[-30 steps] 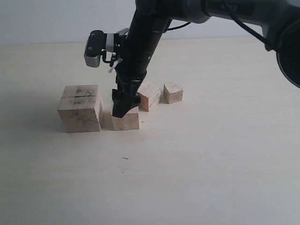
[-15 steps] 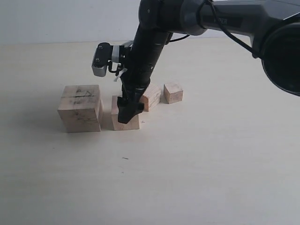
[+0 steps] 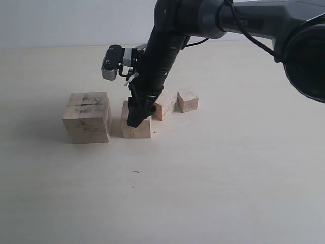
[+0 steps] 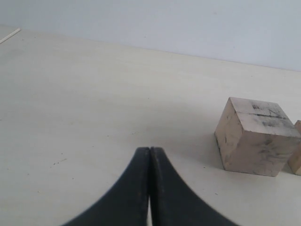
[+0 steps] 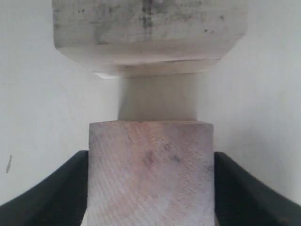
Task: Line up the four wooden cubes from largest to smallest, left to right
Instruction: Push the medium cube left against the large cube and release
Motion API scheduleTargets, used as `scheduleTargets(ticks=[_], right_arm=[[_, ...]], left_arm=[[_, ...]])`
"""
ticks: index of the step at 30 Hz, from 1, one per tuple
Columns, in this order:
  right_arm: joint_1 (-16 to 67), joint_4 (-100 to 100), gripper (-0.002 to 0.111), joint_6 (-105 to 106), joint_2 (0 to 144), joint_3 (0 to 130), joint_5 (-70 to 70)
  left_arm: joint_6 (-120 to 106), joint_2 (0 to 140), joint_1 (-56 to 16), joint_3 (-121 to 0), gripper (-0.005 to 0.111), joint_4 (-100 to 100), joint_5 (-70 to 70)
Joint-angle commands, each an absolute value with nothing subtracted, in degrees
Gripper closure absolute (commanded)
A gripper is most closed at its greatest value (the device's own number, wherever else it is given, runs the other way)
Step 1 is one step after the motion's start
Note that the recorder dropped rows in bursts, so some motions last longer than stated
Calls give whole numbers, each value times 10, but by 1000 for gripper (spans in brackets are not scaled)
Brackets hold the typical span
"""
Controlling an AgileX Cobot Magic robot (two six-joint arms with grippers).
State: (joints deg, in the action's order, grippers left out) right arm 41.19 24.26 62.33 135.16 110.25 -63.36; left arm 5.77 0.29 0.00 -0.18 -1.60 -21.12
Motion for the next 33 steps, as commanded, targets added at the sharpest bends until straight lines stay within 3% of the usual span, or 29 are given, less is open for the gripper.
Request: scheduleTargets(ticks=[1,3,33], right_arm=[[409,230,90,629,1353,1100,-656],[409,229,108,629,1353,1100,-664],[427,285,108,678,1357,1101,-611]], left_arm=[[56,0,-3,0,107,-19,-206],[56,0,-3,0,107,-19,-206],[56,0,-3,0,107,-19,-206]])
